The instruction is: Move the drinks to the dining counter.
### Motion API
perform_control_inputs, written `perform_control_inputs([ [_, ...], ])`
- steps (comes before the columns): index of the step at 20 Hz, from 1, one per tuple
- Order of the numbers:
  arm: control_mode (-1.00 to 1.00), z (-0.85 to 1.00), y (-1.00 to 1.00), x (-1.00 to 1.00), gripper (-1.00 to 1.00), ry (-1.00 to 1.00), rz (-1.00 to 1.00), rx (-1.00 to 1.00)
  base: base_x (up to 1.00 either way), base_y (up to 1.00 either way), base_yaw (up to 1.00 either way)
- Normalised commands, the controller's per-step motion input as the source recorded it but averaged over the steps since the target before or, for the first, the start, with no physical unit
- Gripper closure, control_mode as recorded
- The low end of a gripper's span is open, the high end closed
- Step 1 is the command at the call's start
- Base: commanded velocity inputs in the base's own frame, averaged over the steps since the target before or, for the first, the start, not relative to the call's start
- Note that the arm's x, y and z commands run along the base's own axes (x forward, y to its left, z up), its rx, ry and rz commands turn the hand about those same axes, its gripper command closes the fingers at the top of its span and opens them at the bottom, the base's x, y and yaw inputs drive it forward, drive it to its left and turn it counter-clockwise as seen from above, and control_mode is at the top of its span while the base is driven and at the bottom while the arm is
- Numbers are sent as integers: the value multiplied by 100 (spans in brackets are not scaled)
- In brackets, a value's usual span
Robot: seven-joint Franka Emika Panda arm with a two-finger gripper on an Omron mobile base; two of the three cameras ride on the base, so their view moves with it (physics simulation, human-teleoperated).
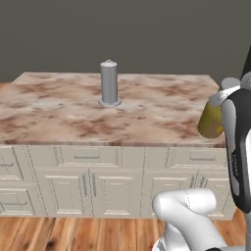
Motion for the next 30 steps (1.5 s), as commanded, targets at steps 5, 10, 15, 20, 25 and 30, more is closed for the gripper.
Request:
perform_control_inputs([
  [5, 100, 0, 0, 0, 100, 0, 0, 0, 100, 37, -17],
  [10, 100, 0, 0, 0, 100, 0, 0, 0, 100, 31, -21],
  [15, 100, 0, 0, 0, 100, 0, 0, 0, 100, 28, -24],
  [20, 100, 0, 0, 0, 100, 0, 0, 0, 100, 22, -38],
  [25, -100, -5, 6, 18, 100, 0, -6, 0, 77, 18, -29],
  [30, -100, -8, 12, 60, 100, 4, -10, -2, 0, 0, 0],
])
